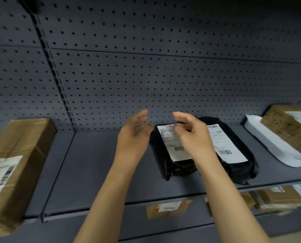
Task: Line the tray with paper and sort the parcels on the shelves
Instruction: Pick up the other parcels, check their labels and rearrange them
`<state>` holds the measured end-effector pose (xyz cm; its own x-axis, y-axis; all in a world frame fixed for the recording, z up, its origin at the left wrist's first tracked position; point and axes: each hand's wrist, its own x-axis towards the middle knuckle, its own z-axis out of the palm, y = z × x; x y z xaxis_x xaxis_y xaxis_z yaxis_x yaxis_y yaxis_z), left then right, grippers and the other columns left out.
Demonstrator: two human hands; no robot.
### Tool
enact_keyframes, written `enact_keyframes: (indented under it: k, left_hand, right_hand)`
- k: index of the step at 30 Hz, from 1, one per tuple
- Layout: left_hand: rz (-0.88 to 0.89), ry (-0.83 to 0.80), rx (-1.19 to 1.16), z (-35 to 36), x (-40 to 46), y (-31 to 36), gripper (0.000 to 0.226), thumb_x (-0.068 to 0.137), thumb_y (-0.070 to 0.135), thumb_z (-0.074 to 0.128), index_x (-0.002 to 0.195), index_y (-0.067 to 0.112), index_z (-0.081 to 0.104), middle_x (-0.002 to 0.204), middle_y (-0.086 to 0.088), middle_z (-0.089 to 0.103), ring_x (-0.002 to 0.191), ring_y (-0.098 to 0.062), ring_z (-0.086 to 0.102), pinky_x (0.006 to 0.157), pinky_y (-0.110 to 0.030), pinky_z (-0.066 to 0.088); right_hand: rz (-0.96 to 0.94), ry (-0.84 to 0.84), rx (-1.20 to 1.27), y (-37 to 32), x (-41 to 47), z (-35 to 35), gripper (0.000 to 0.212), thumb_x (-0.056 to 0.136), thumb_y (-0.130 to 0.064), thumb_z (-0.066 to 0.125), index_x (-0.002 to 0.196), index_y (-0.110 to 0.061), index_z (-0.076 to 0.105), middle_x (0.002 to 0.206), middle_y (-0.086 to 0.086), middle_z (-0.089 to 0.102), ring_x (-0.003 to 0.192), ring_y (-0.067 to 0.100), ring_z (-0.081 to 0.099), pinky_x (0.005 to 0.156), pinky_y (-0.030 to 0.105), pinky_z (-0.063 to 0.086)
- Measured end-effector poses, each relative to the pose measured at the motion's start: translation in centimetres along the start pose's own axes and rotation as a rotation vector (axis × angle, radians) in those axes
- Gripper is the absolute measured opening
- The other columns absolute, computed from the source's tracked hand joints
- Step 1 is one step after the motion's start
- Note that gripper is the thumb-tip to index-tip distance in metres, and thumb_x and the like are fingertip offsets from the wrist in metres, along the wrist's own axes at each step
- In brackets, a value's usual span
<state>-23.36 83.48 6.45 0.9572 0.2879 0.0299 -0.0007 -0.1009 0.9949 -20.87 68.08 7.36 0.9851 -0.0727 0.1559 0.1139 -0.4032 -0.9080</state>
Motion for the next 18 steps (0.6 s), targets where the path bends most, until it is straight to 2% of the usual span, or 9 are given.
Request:
enact_keyframes:
  k: [2,4,6,7,9,11,15,18]
  left_hand:
    - [-0.044,-0.027,-0.003,2.1,0.2,-1.0,0.044,0.098,0.020,0.059,0.140,0.031,0.056,0.134,0.016,0.060,0.118,-0.001,0.055,0.094,-0.017,0.038]
    - [-0.097,-0.069,0.023,3.8,0.5,-2.4,0.040,0.098,0.019,0.059,0.136,0.030,0.058,0.123,0.019,0.062,0.118,-0.005,0.054,0.093,-0.018,0.038]
    - [-0.125,-0.096,0.082,4.9,0.7,-3.8,0.033,0.096,0.020,0.059,0.124,0.038,0.061,0.113,0.019,0.063,0.114,-0.006,0.057,0.089,-0.017,0.043]
    - [-0.133,-0.104,0.133,5.4,0.8,-4.5,0.035,0.093,0.026,0.059,0.126,0.040,0.061,0.119,0.014,0.064,0.116,-0.007,0.058,0.094,-0.020,0.046]
    - [-0.131,-0.118,0.197,6.2,1.0,-6.3,0.057,0.084,0.042,0.057,0.140,0.041,0.053,0.139,0.008,0.059,0.130,-0.012,0.055,0.109,-0.037,0.046]
    - [-0.125,-0.150,0.219,6.9,1.1,-7.8,0.066,0.081,0.047,0.054,0.145,0.038,0.048,0.150,0.006,0.051,0.141,-0.015,0.046,0.115,-0.044,0.040]
    - [-0.109,-0.167,0.242,7.3,0.3,-7.4,0.051,0.094,0.031,0.051,0.145,0.039,0.051,0.155,0.010,0.047,0.144,-0.014,0.040,0.118,-0.041,0.035]
    - [-0.113,-0.156,0.221,7.4,0.3,-7.4,0.045,0.099,0.027,0.051,0.143,0.038,0.053,0.151,0.010,0.051,0.139,-0.013,0.046,0.116,-0.035,0.037]
  right_hand:
    - [0.052,-0.022,-0.063,1.5,0.8,-1.1,0.038,0.092,-0.012,0.062,0.125,-0.030,0.066,0.118,-0.018,0.066,0.105,0.006,0.063,0.102,0.030,0.048]
    - [0.103,-0.061,-0.179,2.9,1.2,-1.9,0.042,0.092,-0.017,0.063,0.132,-0.028,0.063,0.129,-0.011,0.066,0.119,0.013,0.060,0.107,0.032,0.043]
    - [0.154,-0.128,-0.288,3.7,1.2,-2.2,0.046,0.093,-0.023,0.063,0.138,-0.024,0.059,0.139,-0.003,0.062,0.130,0.019,0.054,0.104,0.028,0.039]
    - [0.167,-0.166,-0.326,3.9,1.1,-2.3,0.046,0.093,-0.025,0.063,0.138,-0.019,0.058,0.140,0.000,0.062,0.131,0.022,0.053,0.098,0.026,0.037]
    - [0.168,-0.220,-0.389,4.4,0.9,-2.1,0.041,0.094,-0.024,0.061,0.133,-0.009,0.060,0.137,0.006,0.061,0.127,0.027,0.054,0.086,0.025,0.036]
    - [0.160,-0.230,-0.424,4.9,0.9,-1.9,0.036,0.094,-0.021,0.059,0.127,-0.007,0.061,0.133,0.009,0.060,0.123,0.030,0.055,0.086,0.028,0.038]
    - [0.218,-0.244,-0.428,5.5,1.5,-1.6,0.023,0.090,-0.025,0.056,0.108,-0.012,0.063,0.115,0.009,0.059,0.110,0.029,0.059,0.085,0.034,0.047]
    - [0.203,-0.228,-0.437,5.7,1.4,-1.5,0.021,0.088,-0.024,0.057,0.103,-0.012,0.063,0.113,0.009,0.063,0.108,0.028,0.060,0.088,0.035,0.049]
